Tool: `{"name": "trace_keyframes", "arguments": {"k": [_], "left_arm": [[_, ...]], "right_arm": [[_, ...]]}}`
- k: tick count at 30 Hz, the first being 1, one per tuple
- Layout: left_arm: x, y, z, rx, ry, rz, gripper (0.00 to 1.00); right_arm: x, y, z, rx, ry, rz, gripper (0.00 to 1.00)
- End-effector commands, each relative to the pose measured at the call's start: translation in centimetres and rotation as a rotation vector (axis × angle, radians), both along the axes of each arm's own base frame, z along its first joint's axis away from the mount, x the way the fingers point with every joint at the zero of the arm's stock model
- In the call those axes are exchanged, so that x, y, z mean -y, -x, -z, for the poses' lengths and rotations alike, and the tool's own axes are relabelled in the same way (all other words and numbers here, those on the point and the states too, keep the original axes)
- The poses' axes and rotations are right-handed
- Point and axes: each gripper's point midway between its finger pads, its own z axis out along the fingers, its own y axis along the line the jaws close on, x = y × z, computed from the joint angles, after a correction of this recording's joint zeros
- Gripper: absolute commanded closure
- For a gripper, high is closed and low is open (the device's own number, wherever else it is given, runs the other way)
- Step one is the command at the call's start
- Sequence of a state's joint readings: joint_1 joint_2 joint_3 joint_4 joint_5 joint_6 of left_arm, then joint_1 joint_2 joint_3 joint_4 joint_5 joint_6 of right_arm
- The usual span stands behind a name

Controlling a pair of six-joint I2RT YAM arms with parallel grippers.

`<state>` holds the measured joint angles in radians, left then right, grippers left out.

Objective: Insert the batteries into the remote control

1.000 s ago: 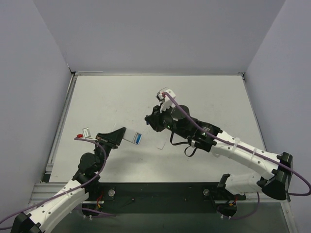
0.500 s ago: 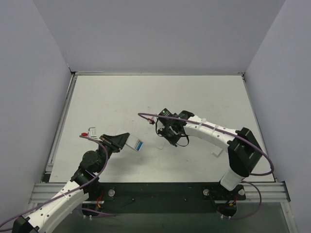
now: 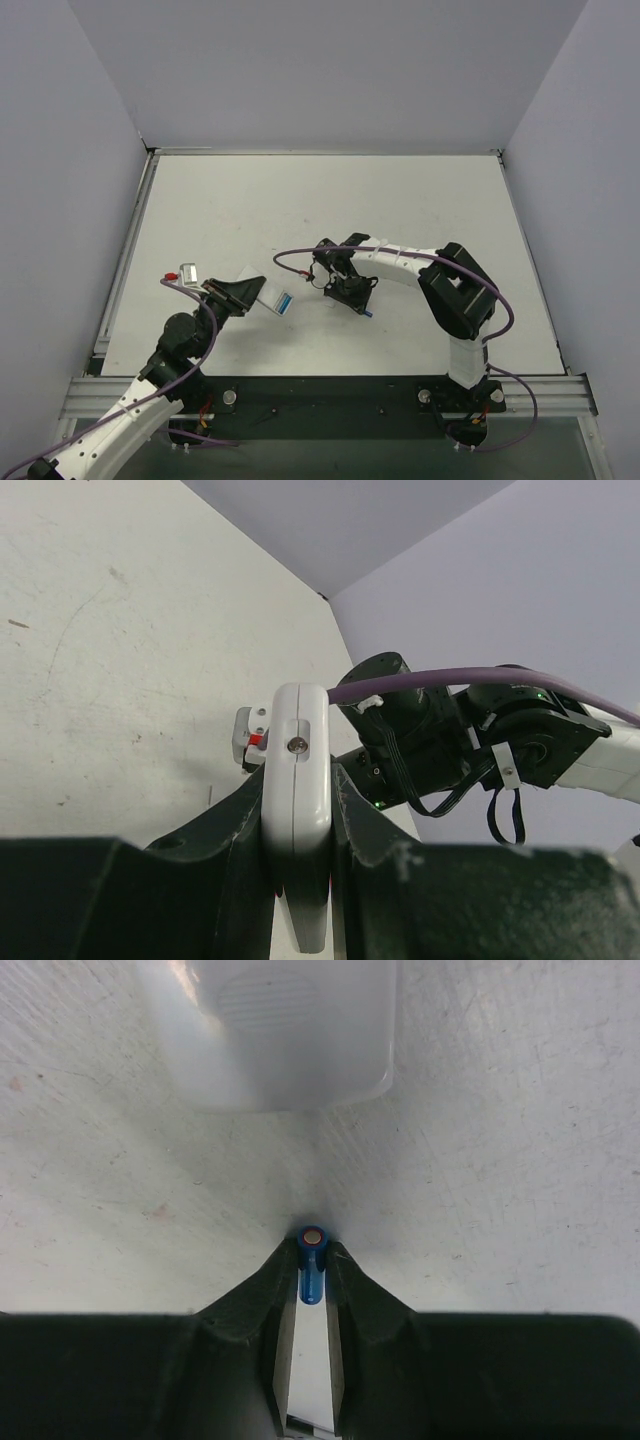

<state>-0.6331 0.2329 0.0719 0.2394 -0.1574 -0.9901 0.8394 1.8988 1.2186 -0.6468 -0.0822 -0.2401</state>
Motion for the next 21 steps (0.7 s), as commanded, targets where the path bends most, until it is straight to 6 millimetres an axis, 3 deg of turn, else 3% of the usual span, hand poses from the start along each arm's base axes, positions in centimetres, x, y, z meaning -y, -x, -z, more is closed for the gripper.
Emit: {"name": "trace_keyframes", "arguments": {"k": [1, 7, 14, 17, 21], "left_arm": [[-0.3, 0.3, -3.2, 0.073, 0.010, 0.002, 1.00], [-0.3, 0.4, -3.3, 0.079, 0.005, 0.003, 1.00], [-0.5, 0.4, -3.3, 0.079, 0.009, -0.003, 1.00], [-0.4, 0.4, -3.3, 0.078, 0.010, -0.003, 1.00], [-0.4, 0.4, -3.3, 0.079, 0.018, -0.002, 1.00]], "right_arm": [[0.3, 0.2, 0.2, -0.013, 0.037, -0.033, 0.87], [0.4, 0.4, -0.6, 0.005, 0.021, 0.021, 0.68], [-0.1, 0.4, -4.9, 0.104, -0.113, 0.235, 0.48], [0.4, 0.6, -6.2, 0.145, -0.150, 0.397, 0.47], [2.1, 1.7, -5.9, 0.122, -0.163, 0.611, 0.47]]}}
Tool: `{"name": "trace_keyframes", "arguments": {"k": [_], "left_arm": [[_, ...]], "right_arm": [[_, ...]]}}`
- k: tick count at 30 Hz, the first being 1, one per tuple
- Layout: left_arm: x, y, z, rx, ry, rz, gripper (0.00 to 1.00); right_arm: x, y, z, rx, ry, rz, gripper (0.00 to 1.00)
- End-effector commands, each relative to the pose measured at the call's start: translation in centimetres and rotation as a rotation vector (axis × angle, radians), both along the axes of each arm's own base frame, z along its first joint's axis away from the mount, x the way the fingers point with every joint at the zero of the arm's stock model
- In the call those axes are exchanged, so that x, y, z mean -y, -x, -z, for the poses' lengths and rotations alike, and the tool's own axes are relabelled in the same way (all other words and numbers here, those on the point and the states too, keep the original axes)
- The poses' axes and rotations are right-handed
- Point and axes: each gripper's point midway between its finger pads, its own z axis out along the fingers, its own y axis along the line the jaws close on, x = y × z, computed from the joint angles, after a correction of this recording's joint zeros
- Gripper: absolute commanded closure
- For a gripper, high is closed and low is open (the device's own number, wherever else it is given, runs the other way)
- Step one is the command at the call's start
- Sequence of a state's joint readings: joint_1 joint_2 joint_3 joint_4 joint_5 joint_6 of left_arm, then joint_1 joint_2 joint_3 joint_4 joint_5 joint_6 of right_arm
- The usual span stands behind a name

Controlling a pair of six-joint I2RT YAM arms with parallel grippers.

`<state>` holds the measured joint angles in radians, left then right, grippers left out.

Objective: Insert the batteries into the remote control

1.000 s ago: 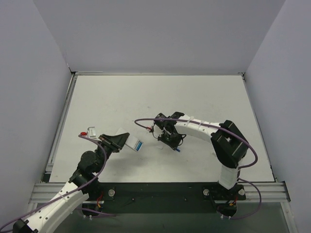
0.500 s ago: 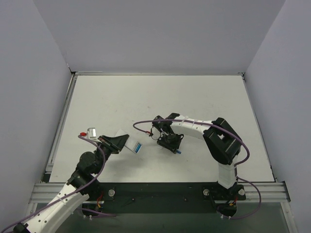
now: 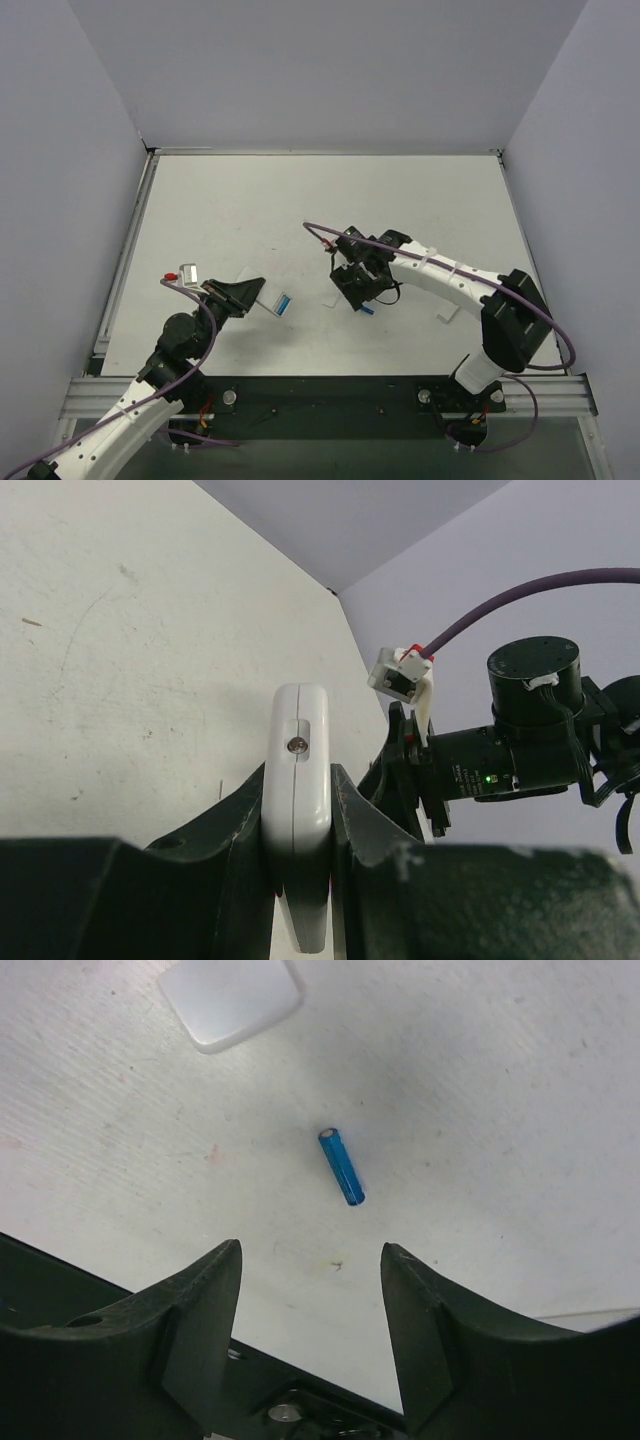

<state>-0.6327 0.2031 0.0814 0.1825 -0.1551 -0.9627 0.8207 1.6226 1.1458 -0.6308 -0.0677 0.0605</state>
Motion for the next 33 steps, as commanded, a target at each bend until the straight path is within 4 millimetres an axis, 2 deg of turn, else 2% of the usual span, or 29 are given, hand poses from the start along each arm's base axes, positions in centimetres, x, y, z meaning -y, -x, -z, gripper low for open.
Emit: {"name": "trace_keyframes", "arguments": {"k": [1, 4, 7, 14, 24, 33], "left_arm": [[-0.2, 0.2, -3.6, 0.080, 0.055, -0.001, 1.00], [-0.2, 0.2, -3.4, 0.078, 0.052, 0.002, 1.00], [-0.3, 0.3, -3.5, 0.081, 0.053, -0.001, 1.00], [-0.4, 0.3, -3.5, 0.083, 0.055, -0.003, 1.00], [0.0, 0.3, -3.1, 0.064, 0.053, 0.012, 1.00], [1.4, -0.1, -1.5, -0.003, 0.027, 0.064, 1.00]], "right_arm": [[3.5, 1.8, 0.8, -0.075, 0.002, 0.346, 0.48], [4.2, 2.7, 1.7, -0.113, -0.033, 0.436, 0.48], [4.2, 2.4, 2.3, -0.126, -0.068, 0.472, 0.50], [4.0, 0.5, 3.7, -0.094, -0.027, 0.366, 0.56], [3.1, 0.0, 5.2, -0.128, -0.010, 0.265, 0.69], [2.6, 0.2, 6.0, -0.145, 0.000, 0.201, 0.79]]}}
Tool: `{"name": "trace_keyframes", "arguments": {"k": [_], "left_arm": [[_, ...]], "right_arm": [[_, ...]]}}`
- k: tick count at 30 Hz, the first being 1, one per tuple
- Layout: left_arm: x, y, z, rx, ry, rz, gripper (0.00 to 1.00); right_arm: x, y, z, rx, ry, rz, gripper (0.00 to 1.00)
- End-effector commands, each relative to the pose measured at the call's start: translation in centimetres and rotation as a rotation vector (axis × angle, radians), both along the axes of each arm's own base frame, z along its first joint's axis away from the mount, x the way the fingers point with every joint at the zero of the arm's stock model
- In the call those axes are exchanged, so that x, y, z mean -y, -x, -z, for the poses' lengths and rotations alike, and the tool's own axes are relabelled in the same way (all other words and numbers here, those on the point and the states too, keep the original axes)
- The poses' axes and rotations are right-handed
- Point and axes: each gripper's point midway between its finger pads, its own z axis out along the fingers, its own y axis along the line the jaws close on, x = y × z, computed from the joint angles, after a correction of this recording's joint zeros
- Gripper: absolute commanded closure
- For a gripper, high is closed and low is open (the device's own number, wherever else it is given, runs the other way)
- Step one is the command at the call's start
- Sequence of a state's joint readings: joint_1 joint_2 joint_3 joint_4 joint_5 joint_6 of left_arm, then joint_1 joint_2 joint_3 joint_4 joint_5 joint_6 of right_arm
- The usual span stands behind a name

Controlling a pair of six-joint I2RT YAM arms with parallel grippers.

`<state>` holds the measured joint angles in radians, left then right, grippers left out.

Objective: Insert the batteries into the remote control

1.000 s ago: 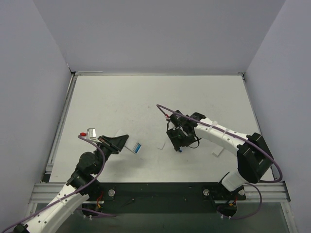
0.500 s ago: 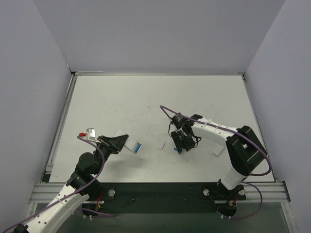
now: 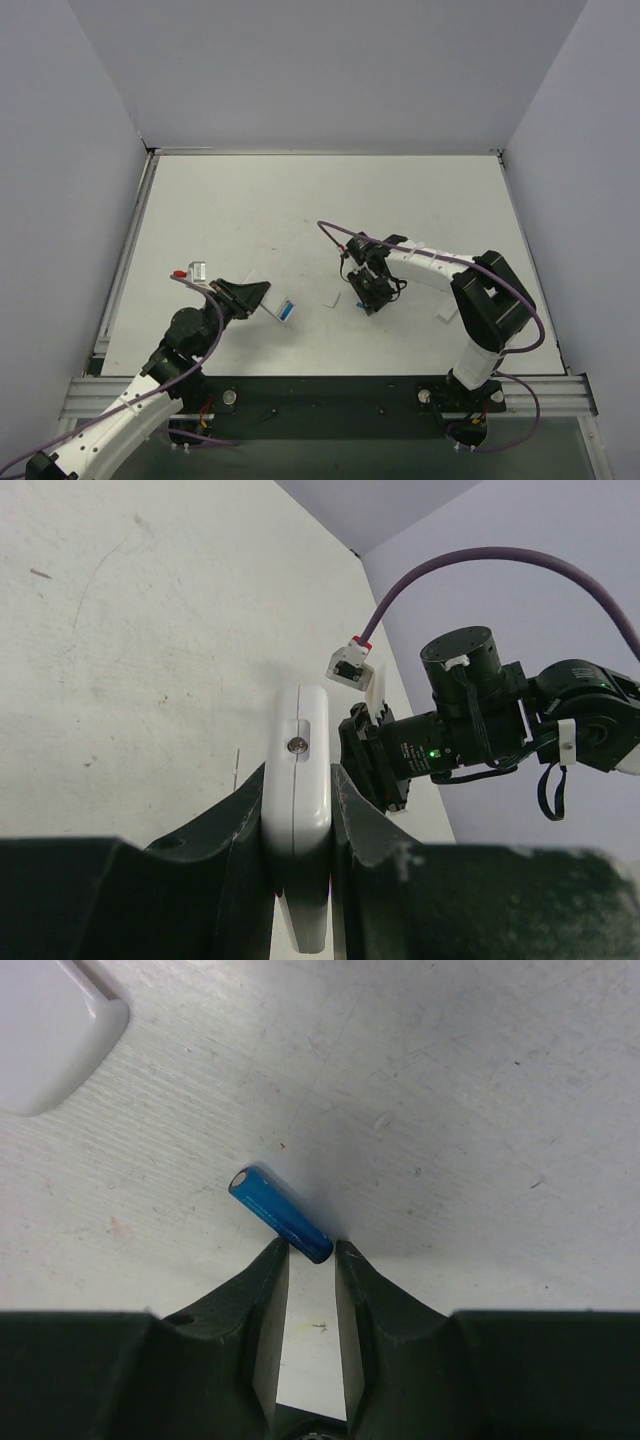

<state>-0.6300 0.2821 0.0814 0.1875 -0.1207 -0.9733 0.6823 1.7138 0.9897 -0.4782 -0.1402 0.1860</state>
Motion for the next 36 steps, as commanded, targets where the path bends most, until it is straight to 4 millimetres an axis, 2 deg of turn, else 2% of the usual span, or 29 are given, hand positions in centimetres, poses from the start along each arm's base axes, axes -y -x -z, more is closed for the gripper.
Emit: {"name": "trace_keyframes", "arguments": {"k": [1, 4, 10, 15, 22, 31, 36], "left_arm": [[0.7, -0.1, -3.3, 0.056, 0.063, 0.033, 1.00], [1.0, -0.3, -2.9, 0.034, 0.053, 0.040, 1.00], [1.4, -0.7, -1.5, -0.020, 0.044, 0.058, 1.00], [1.4, -0.8, -1.0, -0.039, 0.069, 0.072, 1.00], [0.6, -1.0, -1.0, -0.042, 0.068, 0.057, 1.00], [0.2, -1.1, -0.8, -0.044, 0.073, 0.048, 1.00], [0.2, -1.1, -0.9, -0.039, 0.077, 0.048, 1.00]], "right_arm": [[-0.5, 0.2, -0.1, -0.010, -0.002, -0.056, 0.80], [-0.6, 0.4, -0.1, -0.011, -0.008, -0.078, 0.83], [-0.3, 0.4, -0.2, 0.007, 0.014, -0.093, 0.82], [0.9, -1.4, -0.7, 0.079, 0.110, -0.069, 0.75], [1.8, -2.9, -1.3, 0.130, 0.186, -0.051, 0.73], [1.6, -4.6, -1.7, 0.177, 0.217, -0.037, 0.73], [0.7, -5.5, -3.1, 0.239, 0.160, 0.017, 0.73]]}}
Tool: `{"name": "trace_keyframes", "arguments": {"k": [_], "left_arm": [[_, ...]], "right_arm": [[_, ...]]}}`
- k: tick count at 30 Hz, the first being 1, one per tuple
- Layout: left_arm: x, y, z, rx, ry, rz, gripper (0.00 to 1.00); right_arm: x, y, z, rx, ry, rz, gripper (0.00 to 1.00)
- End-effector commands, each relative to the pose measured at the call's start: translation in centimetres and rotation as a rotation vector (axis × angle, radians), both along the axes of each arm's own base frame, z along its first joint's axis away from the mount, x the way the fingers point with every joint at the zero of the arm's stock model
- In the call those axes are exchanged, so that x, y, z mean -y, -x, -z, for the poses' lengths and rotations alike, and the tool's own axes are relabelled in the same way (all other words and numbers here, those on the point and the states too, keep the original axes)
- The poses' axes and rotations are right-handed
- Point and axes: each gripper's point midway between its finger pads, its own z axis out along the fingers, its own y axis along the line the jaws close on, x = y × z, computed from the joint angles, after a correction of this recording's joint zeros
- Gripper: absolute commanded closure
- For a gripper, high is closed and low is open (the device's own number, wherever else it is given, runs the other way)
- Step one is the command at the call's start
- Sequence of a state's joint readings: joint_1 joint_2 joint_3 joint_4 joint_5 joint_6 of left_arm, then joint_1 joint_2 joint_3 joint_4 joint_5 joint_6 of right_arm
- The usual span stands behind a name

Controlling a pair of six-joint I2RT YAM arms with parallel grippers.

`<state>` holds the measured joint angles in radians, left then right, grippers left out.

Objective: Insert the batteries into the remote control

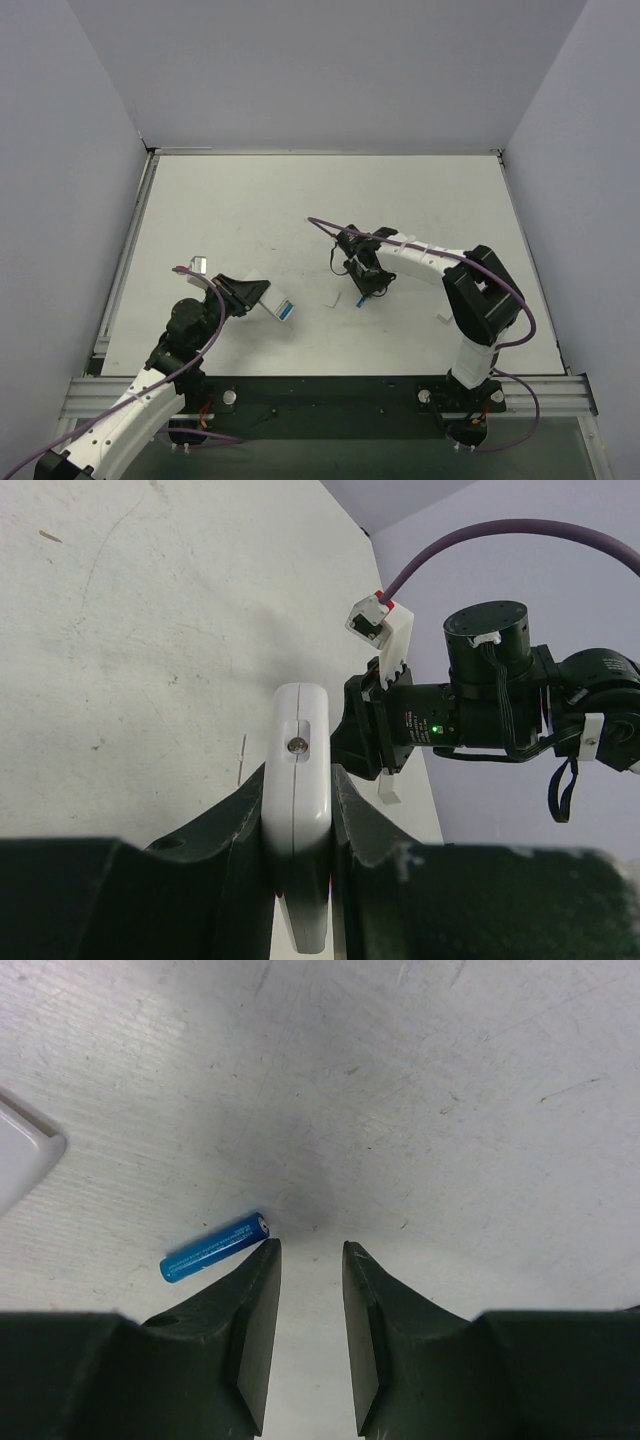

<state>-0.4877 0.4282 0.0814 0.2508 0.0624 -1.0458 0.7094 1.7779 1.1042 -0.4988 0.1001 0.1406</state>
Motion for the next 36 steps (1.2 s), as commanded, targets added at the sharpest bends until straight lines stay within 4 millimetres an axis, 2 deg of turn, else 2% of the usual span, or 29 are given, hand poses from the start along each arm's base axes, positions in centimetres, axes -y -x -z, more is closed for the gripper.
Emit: {"name": "trace_keyframes", "arguments": {"k": [1, 5, 6, 9, 17, 20, 23, 29, 36], "left_arm": [[0.1, -0.1, -2.6, 0.068, 0.052, 0.006, 1.00], [0.1, -0.1, -2.9, 0.072, 0.060, 0.004, 1.00], [0.1, -0.1, -2.9, 0.073, 0.060, 0.004, 1.00], [-0.1, -0.2, -2.8, 0.070, 0.066, -0.010, 1.00], [-0.5, -0.2, -2.7, 0.069, 0.083, -0.029, 1.00], [-0.7, -0.1, -2.8, 0.070, 0.084, -0.037, 1.00], [-0.8, -0.1, -2.8, 0.073, 0.086, -0.041, 1.00], [-0.8, -0.1, -2.8, 0.071, 0.086, -0.043, 1.00], [-0.8, -0.1, -2.7, 0.068, 0.088, -0.044, 1.00]], "right_arm": [[-0.3, -0.9, -2.4, 0.077, -0.031, 0.057, 0.73], [-0.3, -0.9, -4.0, 0.133, -0.091, 0.154, 0.73], [-0.7, -1.0, -4.9, 0.160, -0.142, 0.208, 0.73], [-0.9, -0.4, -5.4, 0.175, -0.241, 0.363, 0.73], [-1.7, 0.8, -3.8, 0.112, -0.325, 0.583, 0.73], [-2.0, 0.6, -3.5, 0.113, -0.330, 0.632, 0.73], [-2.2, 0.3, -3.4, 0.115, -0.336, 0.654, 0.70], [-2.0, 1.2, -1.2, 0.061, -0.292, 0.700, 0.70], [-2.3, 1.0, 0.2, 0.049, -0.289, 0.729, 0.74]]}}
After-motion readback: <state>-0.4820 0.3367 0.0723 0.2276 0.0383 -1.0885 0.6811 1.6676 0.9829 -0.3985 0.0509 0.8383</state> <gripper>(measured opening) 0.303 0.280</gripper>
